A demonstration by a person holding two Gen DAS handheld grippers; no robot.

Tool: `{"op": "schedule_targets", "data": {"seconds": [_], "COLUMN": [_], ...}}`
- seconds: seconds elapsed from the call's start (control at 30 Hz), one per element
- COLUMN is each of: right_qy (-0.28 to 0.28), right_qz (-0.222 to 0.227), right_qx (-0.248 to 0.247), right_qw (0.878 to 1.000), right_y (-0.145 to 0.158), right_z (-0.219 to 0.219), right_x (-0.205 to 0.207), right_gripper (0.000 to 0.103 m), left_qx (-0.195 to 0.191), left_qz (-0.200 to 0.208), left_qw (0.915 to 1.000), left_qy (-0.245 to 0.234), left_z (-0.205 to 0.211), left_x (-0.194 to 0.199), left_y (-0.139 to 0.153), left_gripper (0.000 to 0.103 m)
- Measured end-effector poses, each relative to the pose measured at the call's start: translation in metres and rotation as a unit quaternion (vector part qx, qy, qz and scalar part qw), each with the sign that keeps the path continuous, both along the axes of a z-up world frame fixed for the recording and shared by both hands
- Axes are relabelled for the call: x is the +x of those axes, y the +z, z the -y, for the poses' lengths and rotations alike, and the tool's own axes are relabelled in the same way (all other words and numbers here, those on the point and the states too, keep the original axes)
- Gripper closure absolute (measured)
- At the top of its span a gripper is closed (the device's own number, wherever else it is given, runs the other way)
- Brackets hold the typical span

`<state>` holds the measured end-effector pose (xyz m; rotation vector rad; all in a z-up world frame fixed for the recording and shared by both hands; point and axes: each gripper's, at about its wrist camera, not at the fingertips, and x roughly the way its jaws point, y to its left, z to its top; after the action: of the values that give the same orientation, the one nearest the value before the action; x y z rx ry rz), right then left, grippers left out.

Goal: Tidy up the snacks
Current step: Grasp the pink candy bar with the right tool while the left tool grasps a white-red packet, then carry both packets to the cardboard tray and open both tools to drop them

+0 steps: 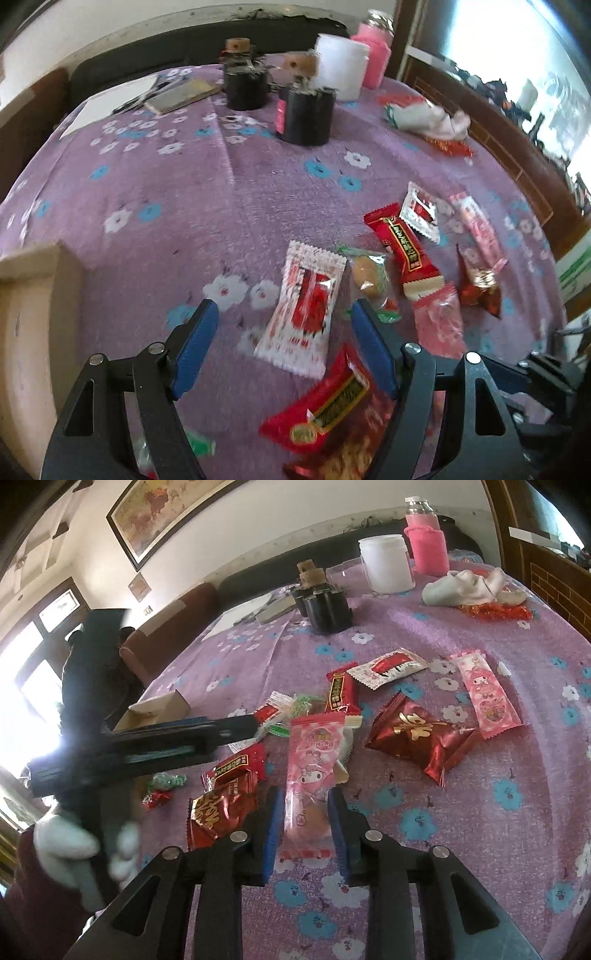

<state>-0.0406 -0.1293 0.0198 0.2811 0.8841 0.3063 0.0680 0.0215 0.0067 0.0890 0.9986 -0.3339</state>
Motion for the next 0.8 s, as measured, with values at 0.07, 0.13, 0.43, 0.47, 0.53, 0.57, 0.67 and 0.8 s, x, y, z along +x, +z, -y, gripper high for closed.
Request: {"op": "schedule_targets", "data": {"seconds": [0.07,0.13,0.43,0.47,0.53,0.57,0.67,0.8], "right_qy": [-0.001,0.001,0.006,0.005,0.0,-0.003,-0.013,-0.015], "right_qz": [-0.001,0.0,0.011,0.01,0.011,0.013,0.019,0.028], "right_qx": [-0.004,-0.006,-0.01,-0.005,-0.001,-0.001,-0.008,-0.036], "right_qw": [1.0,1.0,1.0,1.0,1.0,1.0,1.0,0.999], "right_y": [-0.002,-0.002,-0.002,-0.002,-0.001,-0.001,0.002,0.009], "right_z": [-0.001,-0.002,-0.007,-0.005,-0.001,0.0,0.001,-0.007], "right_x": [0.001,0.003,0.003,0.003,0.003,0.003,0.003,0.004], "right_gripper": [0.072,0.071,0.067,0.062,0.053,0.049,0.048,0.048], "left_qx": [0.007,0.012,-0.025,-0.032,-0.044,-0.054,-0.078,-0.106], "left_qz": [0.005,0.012,0.0,0.0,0.003,0.005,0.009,0.019], "left_qw": [1.0,0.9998,0.9994,0.9991,0.9984,0.9978,0.9958,0.993], "left_qy": [-0.005,-0.006,0.026,0.028,0.036,0.039,0.047,0.048], "left_z": [0.003,0.005,-0.015,-0.018,-0.024,-0.029,-0.041,-0.054], "left_x": [0.0,-0.001,-0.003,-0.004,-0.008,-0.011,-0.022,-0.043], "left_y": [-0.002,-0.001,0.006,0.007,0.012,0.016,0.026,0.04], "left_gripper": [0.03,0.048,0.078,0.078,0.078,0.078,0.078,0.078]}}
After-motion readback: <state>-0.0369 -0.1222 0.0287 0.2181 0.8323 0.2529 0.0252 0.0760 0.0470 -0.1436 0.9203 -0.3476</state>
